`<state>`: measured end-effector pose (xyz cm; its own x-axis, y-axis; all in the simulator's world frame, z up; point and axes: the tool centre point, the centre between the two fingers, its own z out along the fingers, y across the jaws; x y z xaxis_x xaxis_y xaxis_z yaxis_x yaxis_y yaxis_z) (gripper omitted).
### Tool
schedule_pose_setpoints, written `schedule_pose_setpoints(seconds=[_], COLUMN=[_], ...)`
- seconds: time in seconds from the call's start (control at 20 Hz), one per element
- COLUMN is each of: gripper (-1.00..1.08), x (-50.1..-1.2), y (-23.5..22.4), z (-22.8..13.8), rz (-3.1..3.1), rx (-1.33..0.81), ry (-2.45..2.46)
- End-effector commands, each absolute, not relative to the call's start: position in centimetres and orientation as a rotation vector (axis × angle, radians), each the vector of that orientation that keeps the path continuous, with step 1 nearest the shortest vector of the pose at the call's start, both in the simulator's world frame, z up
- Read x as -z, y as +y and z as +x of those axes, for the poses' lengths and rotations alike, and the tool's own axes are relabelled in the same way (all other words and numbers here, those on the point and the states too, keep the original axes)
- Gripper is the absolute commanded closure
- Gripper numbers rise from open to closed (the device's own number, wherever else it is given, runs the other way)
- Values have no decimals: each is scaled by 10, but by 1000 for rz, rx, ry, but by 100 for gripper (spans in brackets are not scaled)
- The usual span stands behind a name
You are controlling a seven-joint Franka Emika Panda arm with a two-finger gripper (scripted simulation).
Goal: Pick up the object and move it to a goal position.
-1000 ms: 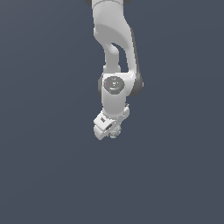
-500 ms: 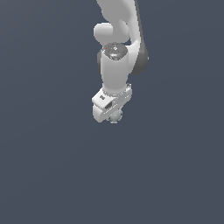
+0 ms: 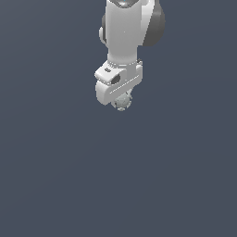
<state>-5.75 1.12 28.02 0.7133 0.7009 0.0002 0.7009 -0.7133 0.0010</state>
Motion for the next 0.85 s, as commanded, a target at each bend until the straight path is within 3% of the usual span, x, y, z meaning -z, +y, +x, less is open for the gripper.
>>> schedule_pose_setpoints(seconds=[0.0,0.4,0.8], gripper=[108,108,108], x=[-301,-343,-350], y=[12,13,12], z=[-65,-77,-78], rz=[2908,2908,2908], rx=[0,0,0], ry=[1190,1190,1189])
